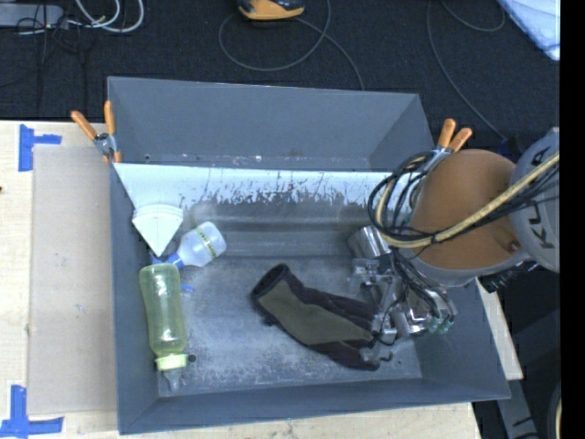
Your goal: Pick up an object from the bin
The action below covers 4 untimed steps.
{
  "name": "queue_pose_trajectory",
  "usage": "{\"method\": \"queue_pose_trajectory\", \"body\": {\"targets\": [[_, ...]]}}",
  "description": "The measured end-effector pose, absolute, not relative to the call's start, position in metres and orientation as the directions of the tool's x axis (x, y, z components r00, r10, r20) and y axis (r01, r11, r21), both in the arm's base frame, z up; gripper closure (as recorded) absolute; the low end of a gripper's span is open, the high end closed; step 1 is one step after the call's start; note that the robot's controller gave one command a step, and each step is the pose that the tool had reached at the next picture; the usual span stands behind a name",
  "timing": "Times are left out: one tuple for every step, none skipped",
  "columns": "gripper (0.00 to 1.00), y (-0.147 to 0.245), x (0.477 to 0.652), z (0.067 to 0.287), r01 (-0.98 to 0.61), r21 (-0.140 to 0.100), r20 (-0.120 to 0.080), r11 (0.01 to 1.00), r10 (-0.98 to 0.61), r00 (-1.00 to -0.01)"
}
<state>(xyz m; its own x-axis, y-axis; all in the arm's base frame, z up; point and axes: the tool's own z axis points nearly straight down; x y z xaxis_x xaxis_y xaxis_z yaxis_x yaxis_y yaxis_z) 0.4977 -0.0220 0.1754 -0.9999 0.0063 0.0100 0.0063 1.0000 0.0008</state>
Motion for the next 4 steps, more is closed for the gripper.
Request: {"method": "queue_pose_trajectory", "body": {"targets": [[0.00,-0.022,0.499,0.179,0.006,0.000,0.002,1.000,0.006,-1.000],[1.00,-0.017,0.545,0.084,-0.087,0.003,0.013,0.996,-0.087,-0.996],[1.00,-0.016,0.545,0.084,-0.087,0.002,0.013,0.996,-0.087,-0.996],[1.00,-0.015,0.546,0.140,-0.099,0.004,0.018,0.995,-0.099,-0.995]]}}
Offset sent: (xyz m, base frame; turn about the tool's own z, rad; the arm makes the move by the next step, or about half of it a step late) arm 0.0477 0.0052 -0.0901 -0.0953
